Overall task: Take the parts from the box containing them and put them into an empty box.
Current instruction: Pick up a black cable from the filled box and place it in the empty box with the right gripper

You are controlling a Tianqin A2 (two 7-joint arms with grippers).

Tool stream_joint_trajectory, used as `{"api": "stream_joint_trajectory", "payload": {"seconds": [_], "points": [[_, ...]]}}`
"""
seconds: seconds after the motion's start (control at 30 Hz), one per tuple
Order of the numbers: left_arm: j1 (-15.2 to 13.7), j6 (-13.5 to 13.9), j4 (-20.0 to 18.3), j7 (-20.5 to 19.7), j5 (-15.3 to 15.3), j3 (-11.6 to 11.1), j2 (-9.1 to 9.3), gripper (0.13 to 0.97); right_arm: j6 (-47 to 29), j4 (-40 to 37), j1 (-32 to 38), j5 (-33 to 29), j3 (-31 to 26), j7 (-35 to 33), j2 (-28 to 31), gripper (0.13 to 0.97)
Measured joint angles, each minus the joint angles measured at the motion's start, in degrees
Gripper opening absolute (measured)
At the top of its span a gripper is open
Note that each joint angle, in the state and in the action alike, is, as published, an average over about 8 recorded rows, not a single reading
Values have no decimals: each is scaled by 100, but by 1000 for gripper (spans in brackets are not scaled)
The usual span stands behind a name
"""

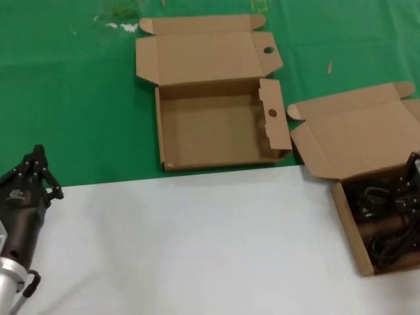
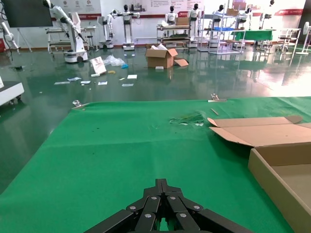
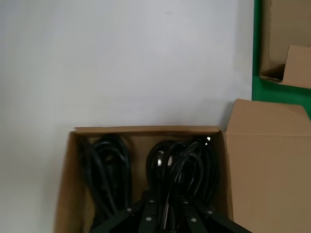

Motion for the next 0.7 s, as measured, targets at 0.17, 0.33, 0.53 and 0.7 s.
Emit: {"api": "stream_joint_trajectory", "payload": {"seconds": [0.17, 0.33, 0.53, 0.7], "points": [[0, 0, 0, 0, 1, 0, 0, 140, -457, 317, 721, 332, -608, 481, 234, 172], [0, 0, 0, 0, 1, 0, 0, 140, -669, 630, 1707, 888, -1388, 1095, 398, 171], [0, 0, 0, 0, 1, 0, 0, 140, -725, 768, 2594, 1325, -1752, 1587, 156, 167], [0, 0, 0, 0, 1, 0, 0, 140, -650, 689, 2857, 1367, -1562, 1772, -422, 167]]}}
